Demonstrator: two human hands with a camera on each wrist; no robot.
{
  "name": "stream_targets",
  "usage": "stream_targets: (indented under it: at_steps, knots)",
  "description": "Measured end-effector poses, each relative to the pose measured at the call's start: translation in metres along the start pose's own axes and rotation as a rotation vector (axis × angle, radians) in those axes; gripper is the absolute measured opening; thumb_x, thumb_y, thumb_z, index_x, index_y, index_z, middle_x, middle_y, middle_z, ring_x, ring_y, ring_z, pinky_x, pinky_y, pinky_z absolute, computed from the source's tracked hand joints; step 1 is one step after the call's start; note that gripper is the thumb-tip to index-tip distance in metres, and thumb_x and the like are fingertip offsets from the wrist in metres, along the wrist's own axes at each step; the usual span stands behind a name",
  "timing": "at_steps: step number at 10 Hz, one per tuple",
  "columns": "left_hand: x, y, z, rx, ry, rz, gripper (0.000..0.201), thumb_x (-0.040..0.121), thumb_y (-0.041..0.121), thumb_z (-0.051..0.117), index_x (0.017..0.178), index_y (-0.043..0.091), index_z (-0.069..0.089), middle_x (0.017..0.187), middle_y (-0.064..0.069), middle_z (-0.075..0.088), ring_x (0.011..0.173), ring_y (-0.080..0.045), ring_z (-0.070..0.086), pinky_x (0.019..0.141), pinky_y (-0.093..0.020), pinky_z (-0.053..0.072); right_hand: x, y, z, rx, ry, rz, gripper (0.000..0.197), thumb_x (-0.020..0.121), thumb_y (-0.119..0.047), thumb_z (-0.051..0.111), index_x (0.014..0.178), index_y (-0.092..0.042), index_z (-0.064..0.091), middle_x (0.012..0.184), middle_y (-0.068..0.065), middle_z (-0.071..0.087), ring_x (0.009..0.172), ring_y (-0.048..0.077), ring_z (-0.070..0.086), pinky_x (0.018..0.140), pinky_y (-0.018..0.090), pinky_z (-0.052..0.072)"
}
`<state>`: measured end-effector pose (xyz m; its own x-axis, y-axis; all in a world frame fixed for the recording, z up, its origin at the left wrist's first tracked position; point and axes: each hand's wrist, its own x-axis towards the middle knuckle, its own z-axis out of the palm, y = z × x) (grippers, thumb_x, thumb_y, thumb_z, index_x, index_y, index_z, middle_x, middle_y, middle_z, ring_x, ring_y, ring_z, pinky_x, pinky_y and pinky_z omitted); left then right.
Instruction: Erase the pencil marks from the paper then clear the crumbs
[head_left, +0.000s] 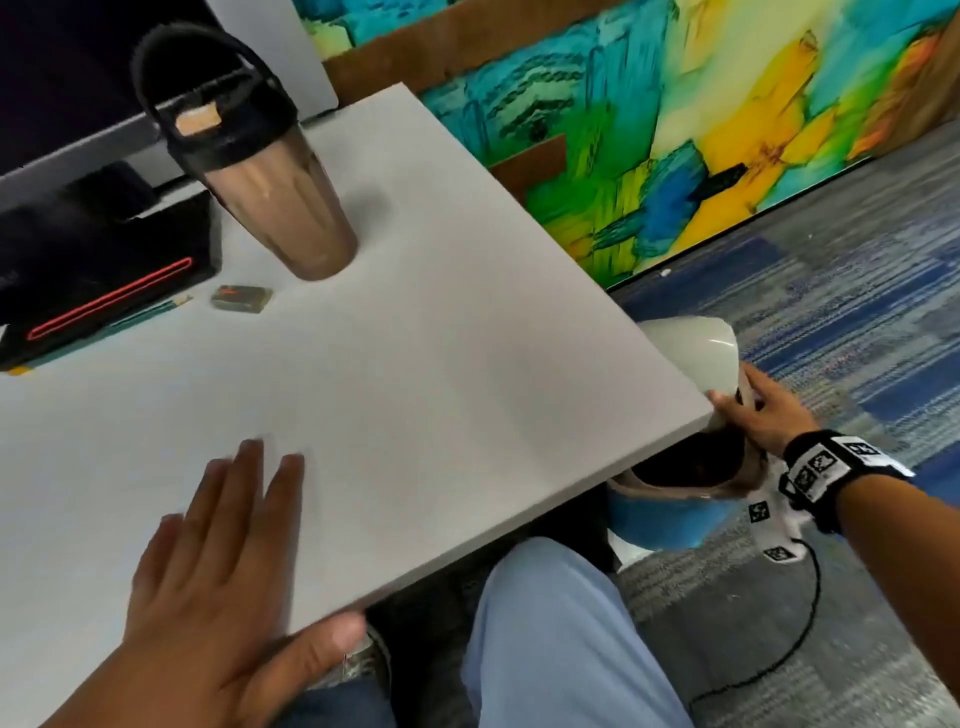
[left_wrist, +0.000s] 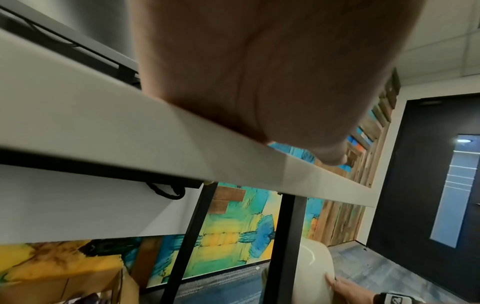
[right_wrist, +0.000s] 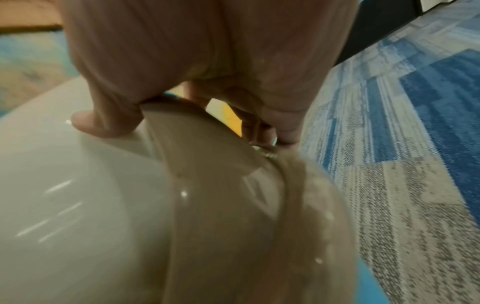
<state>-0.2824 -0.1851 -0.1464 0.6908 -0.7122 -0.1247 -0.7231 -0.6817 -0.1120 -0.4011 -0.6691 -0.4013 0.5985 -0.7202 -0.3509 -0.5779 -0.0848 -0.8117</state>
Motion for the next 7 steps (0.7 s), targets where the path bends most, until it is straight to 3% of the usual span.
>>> stream_targets:
  at_steps: [1,2,3,4,5,6,7]
  knots:
    - [-0.001,0.001,0.0,-0.008,0.001,0.027,0.096,0.089,0.082,0.02,0.159,0.017,0.02,0.159,-0.018,0.025,0.14,-0.034,0.025,0.09,-0.068,0.038,0.006,0.009,0.007,-0.053,-0.011,0.021,0.082,0.077,-0.04,0.074,0.149,-0.026,0.037,0.129,0.012,0.059,0.11,0.027,0.057,0.09,0.027,0.037]
    - [-0.003,0.0,0.002,-0.031,0.023,0.049,0.098,0.086,0.085,0.019,0.159,0.019,0.019,0.164,-0.009,0.015,0.14,-0.034,0.024,0.092,-0.069,0.035,0.009,0.016,0.012,-0.068,0.009,0.034,0.081,0.077,-0.037,0.075,0.149,-0.025,0.037,0.13,0.013,0.059,0.116,0.029,0.056,0.092,0.028,0.036]
    - [0.0,-0.002,0.003,-0.033,0.069,0.093,0.098,0.085,0.087,0.019,0.16,0.024,0.013,0.167,0.007,0.002,0.139,-0.037,0.025,0.092,-0.074,0.035,0.008,0.018,0.013,-0.045,-0.009,0.008,0.077,0.081,-0.032,0.073,0.148,-0.023,0.038,0.134,0.012,0.056,0.119,0.026,0.053,0.094,0.028,0.033]
    - [0.001,-0.003,0.007,-0.027,0.099,0.085,0.097,0.085,0.086,0.02,0.16,0.024,0.014,0.167,0.008,0.002,0.143,-0.032,0.022,0.092,-0.074,0.035,0.009,0.021,0.011,-0.071,-0.024,-0.002,0.097,0.059,-0.059,0.066,0.146,-0.023,0.041,0.127,0.008,0.059,0.114,0.022,0.054,0.094,0.031,0.036]
    - [0.001,-0.002,0.009,-0.038,0.102,0.054,0.097,0.086,0.085,0.02,0.159,0.02,0.019,0.165,-0.007,0.014,0.146,-0.027,0.018,0.091,-0.071,0.036,0.002,0.016,0.008,-0.101,-0.036,0.033,0.081,0.08,-0.032,0.075,0.149,-0.03,0.034,0.133,0.016,0.057,0.119,0.03,0.055,0.099,0.038,0.041]
    - [0.001,-0.002,0.013,-0.048,0.092,0.022,0.097,0.088,0.083,0.02,0.158,0.015,0.022,0.16,-0.017,0.025,0.142,-0.033,0.022,0.092,-0.067,0.037,-0.009,0.01,0.01,-0.148,-0.017,0.064,0.08,0.084,-0.032,0.071,0.151,-0.03,0.028,0.14,0.019,0.052,0.125,0.037,0.051,0.105,0.048,0.04]
    - [0.002,-0.001,0.017,-0.058,0.053,0.0,0.098,0.088,0.084,0.02,0.159,0.016,0.018,0.162,-0.019,0.022,0.144,-0.031,0.018,0.096,-0.064,0.035,-0.031,-0.006,0.012,-0.198,0.087,0.074,0.079,0.086,-0.036,0.068,0.152,-0.024,0.027,0.145,0.021,0.046,0.129,0.041,0.047,0.108,0.052,0.037]
